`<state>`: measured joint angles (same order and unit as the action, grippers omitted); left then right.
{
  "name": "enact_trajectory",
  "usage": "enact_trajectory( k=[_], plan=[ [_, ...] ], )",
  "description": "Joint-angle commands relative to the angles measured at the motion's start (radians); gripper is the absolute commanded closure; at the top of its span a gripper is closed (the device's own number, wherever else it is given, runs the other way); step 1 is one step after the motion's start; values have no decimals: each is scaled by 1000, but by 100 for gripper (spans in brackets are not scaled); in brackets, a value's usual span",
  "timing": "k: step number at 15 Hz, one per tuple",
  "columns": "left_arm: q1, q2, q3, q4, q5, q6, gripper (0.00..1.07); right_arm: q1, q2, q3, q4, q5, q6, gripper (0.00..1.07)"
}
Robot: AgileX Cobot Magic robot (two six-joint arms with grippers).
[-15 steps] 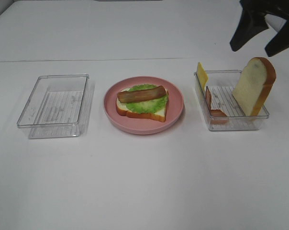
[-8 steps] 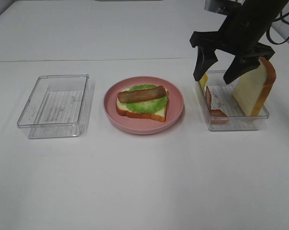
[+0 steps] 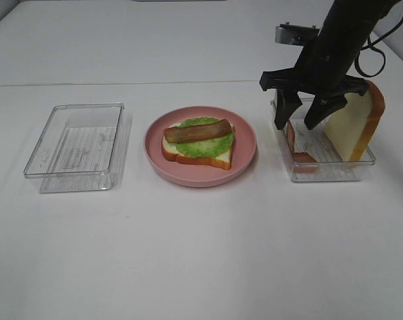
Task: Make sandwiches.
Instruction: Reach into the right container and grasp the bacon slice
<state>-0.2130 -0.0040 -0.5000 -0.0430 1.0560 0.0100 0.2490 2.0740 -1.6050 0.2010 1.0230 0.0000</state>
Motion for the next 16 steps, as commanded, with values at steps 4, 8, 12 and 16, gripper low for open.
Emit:
enact_trajectory(
  k=[4, 8, 12, 16],
  plan=[
    [-5, -9, 2, 1, -11, 3, 37, 3, 36, -7, -31, -48, 0, 69],
    [-5, -9, 2, 1, -11, 3, 37, 3, 59, -7, -33, -56, 0, 72],
    [-5, -9, 2, 1, -11, 3, 37, 3, 61, -7, -40, -50, 0, 107],
    [-5, -9, 2, 1, -11, 3, 37, 3, 21, -8, -36, -39, 0, 107]
  ],
)
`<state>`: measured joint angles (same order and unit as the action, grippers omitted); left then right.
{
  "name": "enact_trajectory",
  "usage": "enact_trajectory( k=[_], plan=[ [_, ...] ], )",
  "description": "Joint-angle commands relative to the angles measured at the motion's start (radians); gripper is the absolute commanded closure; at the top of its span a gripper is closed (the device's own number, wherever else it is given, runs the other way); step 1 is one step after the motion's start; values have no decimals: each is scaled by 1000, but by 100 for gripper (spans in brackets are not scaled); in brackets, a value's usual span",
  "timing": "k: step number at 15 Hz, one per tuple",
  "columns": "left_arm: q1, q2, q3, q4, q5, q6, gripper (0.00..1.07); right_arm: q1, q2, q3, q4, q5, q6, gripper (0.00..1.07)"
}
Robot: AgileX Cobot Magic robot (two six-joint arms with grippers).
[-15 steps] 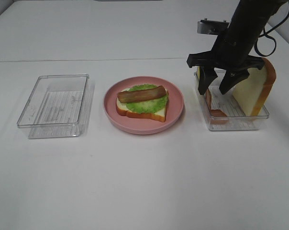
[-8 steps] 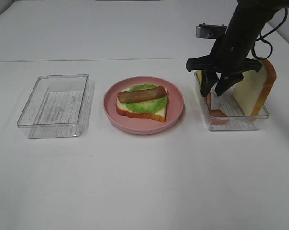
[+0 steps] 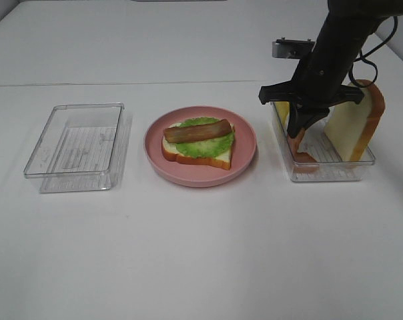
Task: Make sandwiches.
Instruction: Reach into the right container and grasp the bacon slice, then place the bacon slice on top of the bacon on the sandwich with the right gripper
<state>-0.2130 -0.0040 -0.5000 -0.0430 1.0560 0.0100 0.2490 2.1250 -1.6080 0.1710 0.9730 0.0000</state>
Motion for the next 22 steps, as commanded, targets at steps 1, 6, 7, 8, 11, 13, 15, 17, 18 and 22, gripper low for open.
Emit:
enact_trajectory(
  k=[1, 6, 7, 8, 11, 13, 15, 17, 18, 22],
  plan=[
    [-5, -9, 2, 1, -11, 3, 37, 3, -52, -5, 1, 11, 0, 107],
    [-5, -9, 2, 1, -11, 3, 37, 3, -194, -5, 66, 14, -14, 107],
    [-5, -9, 2, 1, -11, 3, 37, 3, -224, -5, 99, 9, -35, 107],
    [-5, -9, 2, 1, -11, 3, 37, 3, -257, -5, 170, 2, -66, 107],
    [-5, -9, 2, 1, -11, 3, 37, 3, -268, -5, 336, -1, -149, 107],
    [-5, -9, 2, 1, -11, 3, 37, 3, -254, -5, 499, -12, -252, 107],
    [-5, -9, 2, 1, -11, 3, 37, 3, -224, -5, 664, -30, -367, 107],
    [-5, -9, 2, 1, -11, 3, 37, 3, -169, -5, 816, -30, -442, 107],
    [-5, -9, 2, 1, -11, 3, 37, 3, -135, -5, 870, -30, -467, 107],
    [-5, -9, 2, 1, -11, 3, 37, 48, 6, -5, 1051, -55, -564, 107]
  ],
)
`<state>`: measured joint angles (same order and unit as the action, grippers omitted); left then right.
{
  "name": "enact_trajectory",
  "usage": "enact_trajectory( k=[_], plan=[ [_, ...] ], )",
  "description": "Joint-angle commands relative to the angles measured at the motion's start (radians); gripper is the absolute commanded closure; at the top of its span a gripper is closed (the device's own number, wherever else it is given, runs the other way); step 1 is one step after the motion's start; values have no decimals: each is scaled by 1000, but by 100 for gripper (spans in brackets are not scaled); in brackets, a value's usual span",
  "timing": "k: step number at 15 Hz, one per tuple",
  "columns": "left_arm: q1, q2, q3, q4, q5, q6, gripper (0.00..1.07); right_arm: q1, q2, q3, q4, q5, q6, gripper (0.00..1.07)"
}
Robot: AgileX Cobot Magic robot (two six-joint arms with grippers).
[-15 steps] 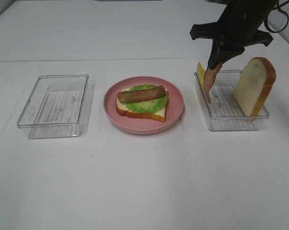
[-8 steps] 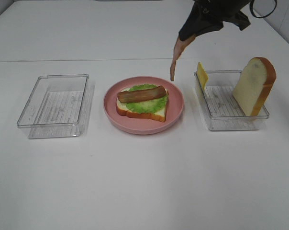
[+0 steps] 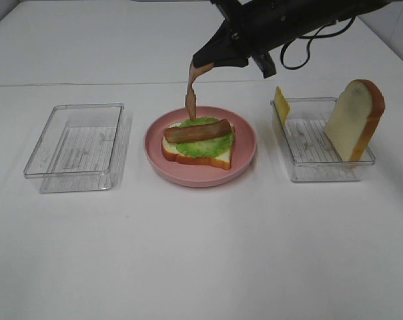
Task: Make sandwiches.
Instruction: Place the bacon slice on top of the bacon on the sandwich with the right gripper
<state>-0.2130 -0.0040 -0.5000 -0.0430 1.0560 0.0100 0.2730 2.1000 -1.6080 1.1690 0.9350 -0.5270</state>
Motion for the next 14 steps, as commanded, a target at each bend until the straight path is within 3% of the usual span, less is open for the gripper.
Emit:
enact_trajectory(
  k=[1, 6, 9, 13, 14],
  plan=[
    [-5, -9, 2, 1, -11, 3, 37, 46, 59, -5, 77, -46, -49, 107],
    [-5, -9, 2, 1, -11, 3, 37, 82, 108, -5, 175, -169, -80, 107],
    [-5, -9, 2, 1, -11, 3, 37, 80, 108, -5, 68, -182, -62, 107],
    [-5, -9, 2, 1, -11, 3, 37, 80, 106, -5, -249, -227, 179, 107],
    [-5, -9, 2, 1, -11, 3, 37, 80, 105, -5, -278, -228, 198, 107]
  ],
)
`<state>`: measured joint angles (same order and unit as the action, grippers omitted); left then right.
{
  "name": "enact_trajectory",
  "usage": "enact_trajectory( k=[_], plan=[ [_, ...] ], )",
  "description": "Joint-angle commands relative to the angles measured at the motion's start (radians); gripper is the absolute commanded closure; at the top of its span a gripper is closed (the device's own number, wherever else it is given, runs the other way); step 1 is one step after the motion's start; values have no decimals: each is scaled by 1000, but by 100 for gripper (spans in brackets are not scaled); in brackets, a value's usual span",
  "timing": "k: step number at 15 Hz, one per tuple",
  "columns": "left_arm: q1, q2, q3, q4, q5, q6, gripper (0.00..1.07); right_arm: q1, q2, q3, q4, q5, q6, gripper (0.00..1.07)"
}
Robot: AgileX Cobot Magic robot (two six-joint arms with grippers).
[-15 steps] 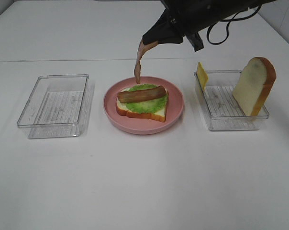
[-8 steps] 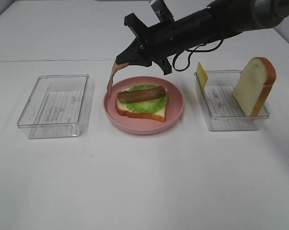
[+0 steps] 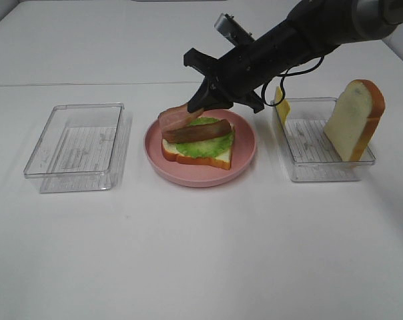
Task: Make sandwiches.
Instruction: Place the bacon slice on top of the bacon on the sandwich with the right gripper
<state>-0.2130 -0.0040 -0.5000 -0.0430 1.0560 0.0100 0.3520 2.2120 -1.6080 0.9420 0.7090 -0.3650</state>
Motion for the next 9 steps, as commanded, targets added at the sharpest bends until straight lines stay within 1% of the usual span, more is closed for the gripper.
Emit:
enact_trajectory(
  k=[1, 2, 3, 4, 6, 8, 9],
  plan=[
    [-5, -9, 2, 1, -11, 3, 37, 1, -8, -5, -96, -3, 65, 107],
    [-5, -9, 2, 1, -11, 3, 37, 1, -8, -5, -96, -3, 65, 107],
    [-5, -9, 2, 1, -11, 3, 37, 1, -19, -5, -186, -17, 121, 107],
    [-5, -9, 2, 1, -11, 3, 37, 1, -35, -5, -248, -28, 152, 107],
    [-5, -9, 2, 1, -11, 3, 37, 1, -41, -5, -276, -28, 159, 107],
    [-5, -9, 2, 1, -11, 3, 37, 3, -40, -5, -272, -27, 159, 94],
    [-5, -9, 2, 1, -11, 3, 37, 3, -41, -5, -272, -30, 159, 82]
  ],
)
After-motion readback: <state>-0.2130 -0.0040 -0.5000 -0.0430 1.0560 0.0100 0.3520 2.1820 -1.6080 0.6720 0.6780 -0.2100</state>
